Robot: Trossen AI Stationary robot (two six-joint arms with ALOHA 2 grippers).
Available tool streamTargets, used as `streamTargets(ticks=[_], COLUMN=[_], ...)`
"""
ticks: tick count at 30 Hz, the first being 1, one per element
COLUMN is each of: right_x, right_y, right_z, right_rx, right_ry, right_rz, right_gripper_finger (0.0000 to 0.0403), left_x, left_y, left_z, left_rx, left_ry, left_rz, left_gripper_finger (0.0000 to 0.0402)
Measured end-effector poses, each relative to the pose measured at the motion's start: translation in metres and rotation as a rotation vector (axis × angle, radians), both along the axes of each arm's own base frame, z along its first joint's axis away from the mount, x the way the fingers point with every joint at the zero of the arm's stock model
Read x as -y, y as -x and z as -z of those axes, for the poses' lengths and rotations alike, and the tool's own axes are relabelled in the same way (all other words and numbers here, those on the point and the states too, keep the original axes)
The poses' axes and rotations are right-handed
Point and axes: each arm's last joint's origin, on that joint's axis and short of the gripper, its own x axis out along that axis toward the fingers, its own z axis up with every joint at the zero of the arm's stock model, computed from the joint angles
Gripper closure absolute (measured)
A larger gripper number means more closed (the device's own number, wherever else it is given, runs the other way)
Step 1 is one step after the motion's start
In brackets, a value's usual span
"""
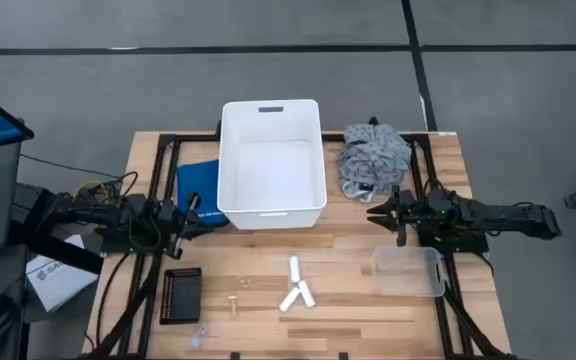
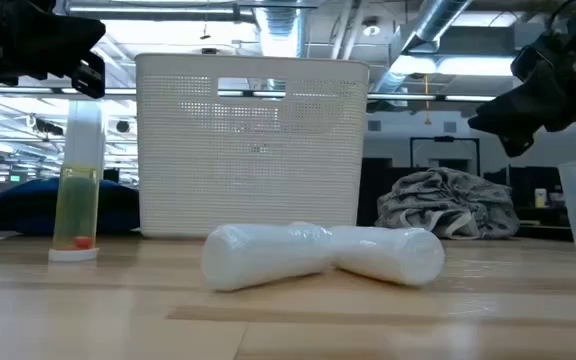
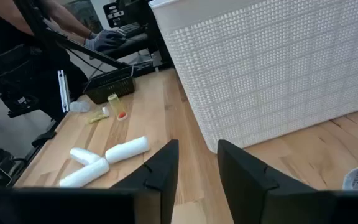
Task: Pick & Place Medicine items
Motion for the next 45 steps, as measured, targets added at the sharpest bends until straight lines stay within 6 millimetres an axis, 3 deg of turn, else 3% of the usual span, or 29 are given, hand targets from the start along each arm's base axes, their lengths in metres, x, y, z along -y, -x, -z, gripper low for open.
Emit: streamTargets(ticks=[45], right_x=[0.0], right_y=[0.0], right_z=[-0.0001], right_rx=[0.001], right_ry=[0.0], right_rz=[0.0], right_gripper_finger=[0.0294], left_x=[-0.0003], left_y=[0.0008], left_z=[-0.005], left_rx=[0.051], left_ry=[0.013], left_rz=[-0.002], left_gripper_finger=[0.0399])
